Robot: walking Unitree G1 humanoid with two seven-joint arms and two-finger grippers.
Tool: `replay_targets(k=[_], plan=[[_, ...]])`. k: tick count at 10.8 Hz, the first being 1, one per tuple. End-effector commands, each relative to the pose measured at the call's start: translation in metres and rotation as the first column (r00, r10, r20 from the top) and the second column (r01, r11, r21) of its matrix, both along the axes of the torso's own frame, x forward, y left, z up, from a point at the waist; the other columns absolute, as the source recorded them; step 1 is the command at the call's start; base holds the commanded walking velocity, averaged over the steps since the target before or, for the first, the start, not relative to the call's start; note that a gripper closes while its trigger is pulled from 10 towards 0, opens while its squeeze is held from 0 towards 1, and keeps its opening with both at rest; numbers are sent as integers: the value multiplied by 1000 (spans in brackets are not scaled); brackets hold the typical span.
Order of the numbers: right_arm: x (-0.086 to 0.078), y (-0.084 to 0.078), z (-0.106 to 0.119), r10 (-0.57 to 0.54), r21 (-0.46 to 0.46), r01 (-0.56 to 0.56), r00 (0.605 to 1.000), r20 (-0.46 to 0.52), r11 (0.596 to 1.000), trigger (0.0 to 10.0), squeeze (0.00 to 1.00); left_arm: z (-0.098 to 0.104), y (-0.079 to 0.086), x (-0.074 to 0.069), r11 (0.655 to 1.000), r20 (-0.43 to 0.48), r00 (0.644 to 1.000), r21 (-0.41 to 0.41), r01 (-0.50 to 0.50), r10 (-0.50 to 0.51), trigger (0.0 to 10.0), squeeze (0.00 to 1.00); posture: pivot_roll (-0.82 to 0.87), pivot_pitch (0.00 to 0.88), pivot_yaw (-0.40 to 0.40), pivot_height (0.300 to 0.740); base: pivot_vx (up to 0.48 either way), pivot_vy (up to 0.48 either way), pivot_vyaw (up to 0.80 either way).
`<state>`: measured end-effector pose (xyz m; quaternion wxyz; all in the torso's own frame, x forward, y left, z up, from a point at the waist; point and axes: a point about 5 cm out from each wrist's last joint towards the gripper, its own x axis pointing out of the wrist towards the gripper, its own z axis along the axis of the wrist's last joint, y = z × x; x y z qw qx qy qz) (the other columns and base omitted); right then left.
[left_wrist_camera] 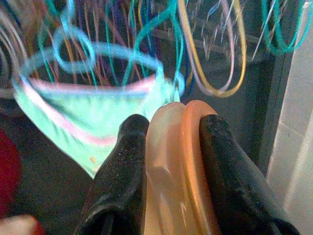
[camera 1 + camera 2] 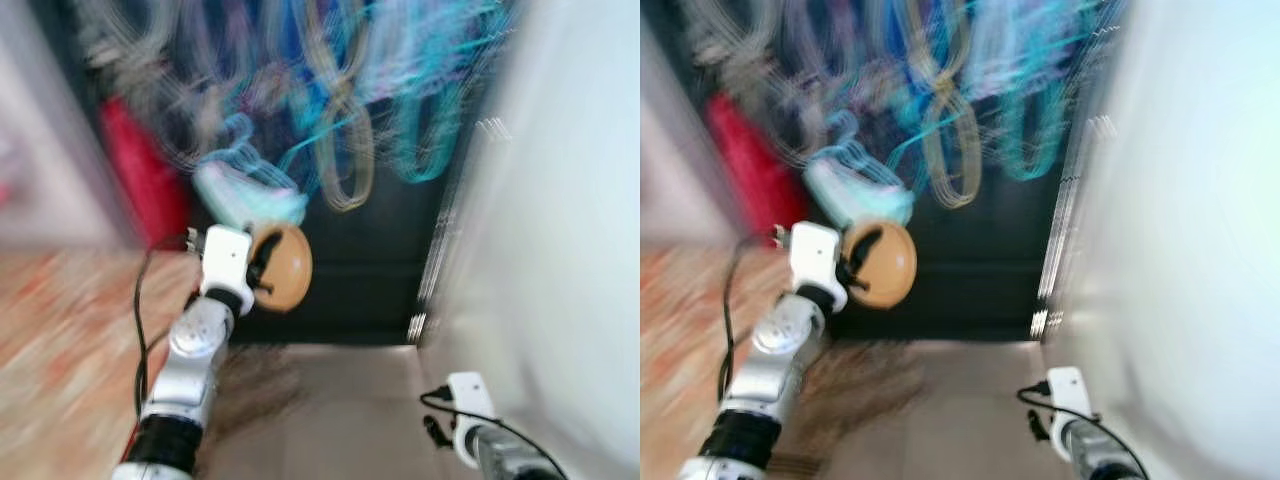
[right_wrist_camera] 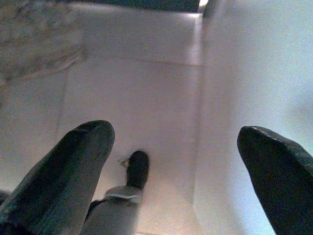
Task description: Restocking fridge
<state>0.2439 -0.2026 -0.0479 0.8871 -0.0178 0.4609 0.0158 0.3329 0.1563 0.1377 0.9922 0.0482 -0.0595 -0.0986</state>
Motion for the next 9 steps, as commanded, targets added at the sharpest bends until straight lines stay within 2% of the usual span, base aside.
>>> replay_targets(k=[1, 2, 3, 4, 5, 6, 7, 9], plan=[[1, 4, 0, 1, 14, -1, 1000, -4, 1000, 10000, 0, -12, 16, 2, 997, -67, 996, -29, -65, 63, 10000, 0, 42, 0, 59, 740, 0, 0, -788], [-1, 5, -2, 5, 14, -5, 1000, -11, 1000, 10000, 0, -49, 28, -1, 994, -239, 967, -51, -100, 85, 10000, 0, 45, 0, 58, 740, 0, 0, -788], [-5, 6, -4, 20, 12, -20, 1000, -21, 1000, 10000, 0, -98, 35, -20, 994, -460, 884, -32, -108, 82, 10000, 0, 43, 0, 61, 740, 0, 0, -788], [-10, 6, -8, 38, 7, -38, 999, -33, 999, 10000, 0, -135, 40, -44, 989, -608, 784, 10, -146, 122, 10000, 0, 36, 0, 61, 740, 0, 0, -788], [-14, 6, -10, 49, 6, -48, 998, -39, 999, 10000, 0, -159, 44, -66, 984, -688, 708, 50, -172, 159, 10000, 0, 24, 0, 58, 740, 0, 0, 0], [-21, 6, -14, 33, 15, -32, 999, -43, 999, 10000, 0, -187, 49, -98, 974, -775, 597, 100, -205, 206, 10000, 0, 13, 0, 53, 740, 0, 0, 0], [-29, 5, -19, 42, 15, -41, 997, -58, 999, 10000, 0, -203, 51, -122, 965, -820, 520, 139, -222, 238, 10000, 0, 11, 0, 45, 740, 0, 0, 0], [-40, 3, -25, 41, 13, -41, 996, -75, 999, 10000, 0, -216, 54, -147, 944, -848, 441, 183, -275, 293, 10000, 0, -6, 0, 37, 740, 0, 0, 0]])
